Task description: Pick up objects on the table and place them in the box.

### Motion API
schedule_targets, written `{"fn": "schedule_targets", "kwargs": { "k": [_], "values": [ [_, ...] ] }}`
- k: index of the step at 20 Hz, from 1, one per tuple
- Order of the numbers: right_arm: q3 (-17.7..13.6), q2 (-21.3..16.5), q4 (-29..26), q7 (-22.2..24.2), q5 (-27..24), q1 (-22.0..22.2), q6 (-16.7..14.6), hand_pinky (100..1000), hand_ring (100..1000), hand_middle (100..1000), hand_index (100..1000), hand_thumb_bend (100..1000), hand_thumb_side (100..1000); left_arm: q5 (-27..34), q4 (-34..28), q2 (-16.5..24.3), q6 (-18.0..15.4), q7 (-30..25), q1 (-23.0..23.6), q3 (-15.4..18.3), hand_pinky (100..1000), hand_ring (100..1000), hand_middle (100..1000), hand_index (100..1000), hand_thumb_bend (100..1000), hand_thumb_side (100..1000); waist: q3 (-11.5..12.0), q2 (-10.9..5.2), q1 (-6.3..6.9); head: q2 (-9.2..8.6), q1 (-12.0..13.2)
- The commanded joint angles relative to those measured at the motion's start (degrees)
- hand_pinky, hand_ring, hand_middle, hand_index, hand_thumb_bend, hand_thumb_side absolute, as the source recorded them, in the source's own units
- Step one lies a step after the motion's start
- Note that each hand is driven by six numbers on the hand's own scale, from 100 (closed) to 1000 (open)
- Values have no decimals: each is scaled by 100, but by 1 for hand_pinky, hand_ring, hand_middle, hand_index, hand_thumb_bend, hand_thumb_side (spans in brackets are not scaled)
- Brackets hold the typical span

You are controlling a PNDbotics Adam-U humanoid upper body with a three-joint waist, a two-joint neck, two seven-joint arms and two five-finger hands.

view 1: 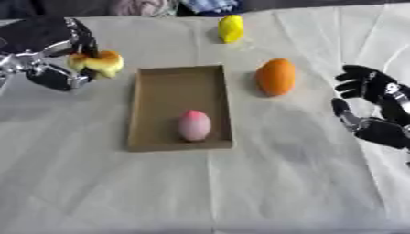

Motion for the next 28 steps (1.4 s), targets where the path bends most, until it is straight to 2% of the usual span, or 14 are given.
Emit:
{"fn": "schedule_targets", "kwargs": {
  "k": [1,5,8,10,11,13,14,16,19,23,28],
  "values": [
    [-57,-91,-48,1,-26,-45,-5,738,759,763,900,206,275,174,-170,-57,-102,-270,-252,-226,567,484,494,536,100,100,-10,-186,36,28,7],
    [-56,-92,-49,6,-29,-53,-4,738,759,763,900,206,275,72,-8,-356,-257,-573,-446,-585,576,498,511,555,105,100,-33,-195,16,28,2],
    [-59,-88,-49,0,-32,-60,1,738,759,763,900,205,274,-68,217,-558,-344,-657,-494,-780,608,532,551,598,166,100,-44,-193,10,28,-10],
    [-55,-87,-49,3,-33,-72,2,738,759,763,901,204,275,-150,349,-640,-410,-698,-474,-883,664,589,617,666,234,100,-52,-188,6,28,-17],
    [-55,-96,-47,2,-32,-79,4,739,759,763,901,204,274,-195,402,-669,-438,-725,-452,-919,701,636,674,723,322,139,-51,-185,4,28,-21],
    [-57,-131,-42,-1,-19,-102,8,739,759,763,902,204,274,-246,474,-710,-450,-735,-387,-938,727,677,715,769,392,193,-44,-178,3,28,-23],
    [-61,-154,-38,-4,-14,-119,11,739,760,764,902,203,273,-246,487,-718,-446,-718,-346,-936,745,707,741,795,467,236,-40,-175,4,28,-26],
    [-73,-219,-33,-15,3,-169,20,740,760,764,903,202,272,-222,483,-709,-432,-674,-232,-888,765,740,769,820,602,327,-26,-169,6,28,-45],
    [-89,-378,-15,-26,48,-276,37,742,762,767,906,202,269,-111,344,-658,-365,-563,-46,-718,785,774,801,840,718,413,6,-162,0,28,-76],
    [-74,-747,55,-10,134,-524,64,747,767,772,910,202,256,277,-82,-606,-122,-217,216,-332,787,768,796,837,723,459,68,-157,-19,28,-105],
    [122,-1321,255,239,270,-1015,63,753,775,782,918,194,228,1117,-663,-698,311,463,489,151,776,745,775,825,692,475,170,-147,-53,28,-149]
  ]
}}
